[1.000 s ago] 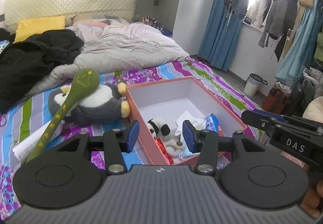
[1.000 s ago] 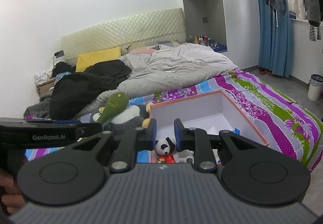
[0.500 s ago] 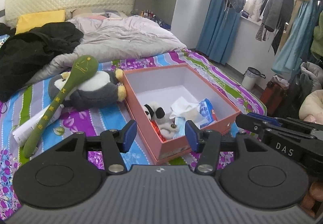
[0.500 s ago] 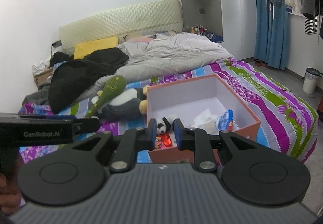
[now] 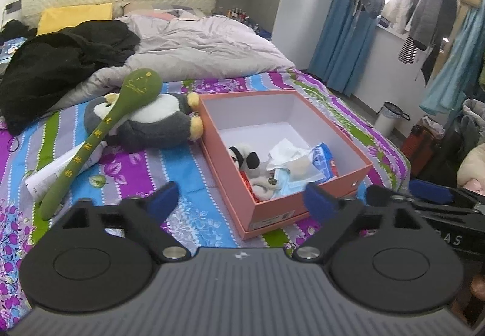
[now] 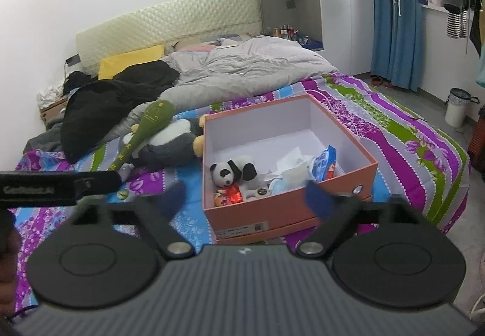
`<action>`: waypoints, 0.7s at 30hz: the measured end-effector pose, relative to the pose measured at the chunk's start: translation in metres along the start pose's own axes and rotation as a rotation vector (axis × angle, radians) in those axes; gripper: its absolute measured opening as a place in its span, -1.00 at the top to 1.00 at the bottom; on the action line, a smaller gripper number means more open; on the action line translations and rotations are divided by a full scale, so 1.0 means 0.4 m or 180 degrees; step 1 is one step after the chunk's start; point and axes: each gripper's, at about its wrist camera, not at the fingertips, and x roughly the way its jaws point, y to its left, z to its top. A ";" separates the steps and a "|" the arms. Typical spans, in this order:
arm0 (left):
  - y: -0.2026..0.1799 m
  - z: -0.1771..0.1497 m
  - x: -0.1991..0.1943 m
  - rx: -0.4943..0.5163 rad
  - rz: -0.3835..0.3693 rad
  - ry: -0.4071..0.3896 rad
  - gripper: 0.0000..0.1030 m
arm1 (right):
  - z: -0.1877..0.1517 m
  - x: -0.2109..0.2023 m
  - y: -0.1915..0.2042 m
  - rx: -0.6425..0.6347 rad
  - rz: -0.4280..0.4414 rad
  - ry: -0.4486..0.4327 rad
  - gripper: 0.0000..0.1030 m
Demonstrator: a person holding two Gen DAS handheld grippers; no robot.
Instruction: Organize soft objects
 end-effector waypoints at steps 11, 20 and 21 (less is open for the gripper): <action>-0.003 0.009 -0.003 0.0034 0.0056 -0.0030 -1.00 | -0.002 0.000 -0.021 -0.0009 -0.0089 -0.0027 -0.76; -0.007 0.007 -0.005 0.0016 0.0084 0.0012 -1.00 | -0.001 0.001 -0.017 -0.0009 -0.0063 -0.0023 -0.76; -0.008 0.007 -0.004 0.0010 0.0087 0.0017 -1.00 | -0.001 0.001 -0.017 -0.0010 -0.0066 -0.0023 -0.76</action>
